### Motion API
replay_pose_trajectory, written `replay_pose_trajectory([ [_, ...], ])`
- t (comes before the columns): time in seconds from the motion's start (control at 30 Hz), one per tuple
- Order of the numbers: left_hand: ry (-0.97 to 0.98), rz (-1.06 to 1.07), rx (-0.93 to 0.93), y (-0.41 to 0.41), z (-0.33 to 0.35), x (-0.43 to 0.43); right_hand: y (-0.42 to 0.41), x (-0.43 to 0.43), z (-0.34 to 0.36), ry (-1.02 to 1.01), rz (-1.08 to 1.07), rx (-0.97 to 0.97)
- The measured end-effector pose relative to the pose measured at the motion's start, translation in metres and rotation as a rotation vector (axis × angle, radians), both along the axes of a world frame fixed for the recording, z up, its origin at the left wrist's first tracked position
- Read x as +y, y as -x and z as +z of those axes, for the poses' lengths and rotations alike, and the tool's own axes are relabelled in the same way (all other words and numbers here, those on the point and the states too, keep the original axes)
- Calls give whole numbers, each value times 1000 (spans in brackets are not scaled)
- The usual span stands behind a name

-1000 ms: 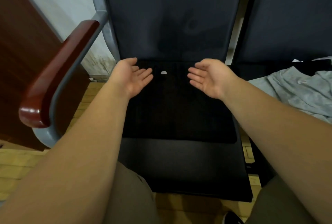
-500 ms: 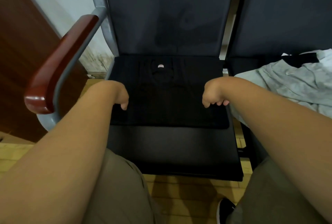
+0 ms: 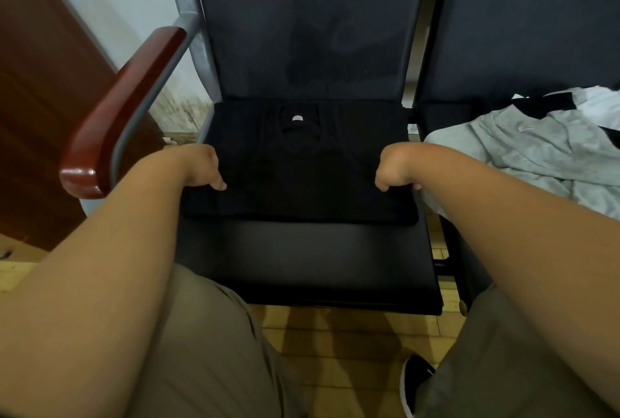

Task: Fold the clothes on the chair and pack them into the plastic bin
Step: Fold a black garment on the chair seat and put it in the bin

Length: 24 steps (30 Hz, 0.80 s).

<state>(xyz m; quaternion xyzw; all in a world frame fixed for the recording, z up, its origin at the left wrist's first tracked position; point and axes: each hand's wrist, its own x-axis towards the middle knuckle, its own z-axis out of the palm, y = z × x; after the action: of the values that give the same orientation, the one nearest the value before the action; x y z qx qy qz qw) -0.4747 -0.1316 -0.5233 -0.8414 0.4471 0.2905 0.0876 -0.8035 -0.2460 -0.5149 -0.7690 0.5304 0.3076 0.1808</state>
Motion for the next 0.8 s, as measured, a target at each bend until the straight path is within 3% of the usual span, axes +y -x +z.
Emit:
replay_pose_trajectory([
  [0.2,-28,17,-92,-7,-6,4,-2,-1,-10,95,41,72],
  [0.33,48,-132,-171,11,0,-5,-12,-4,-15,253,-16,-145],
  [0.43,165,-210,8,27,-5,-12,-25,4,-21,211,70,-305],
  [0.53,121,-327,198,44,-15,-15,-31,14,-31,113,173,-447],
  [0.63,143,-397,269,53,-18,-21,-34,19,-40,160,287,-438],
  [0.7,80,-433,280,54,-17,-22,-34,21,-46,147,308,-369],
  [0.8,-194,-534,253,62,-15,-19,-29,22,-50,101,315,-295],
])
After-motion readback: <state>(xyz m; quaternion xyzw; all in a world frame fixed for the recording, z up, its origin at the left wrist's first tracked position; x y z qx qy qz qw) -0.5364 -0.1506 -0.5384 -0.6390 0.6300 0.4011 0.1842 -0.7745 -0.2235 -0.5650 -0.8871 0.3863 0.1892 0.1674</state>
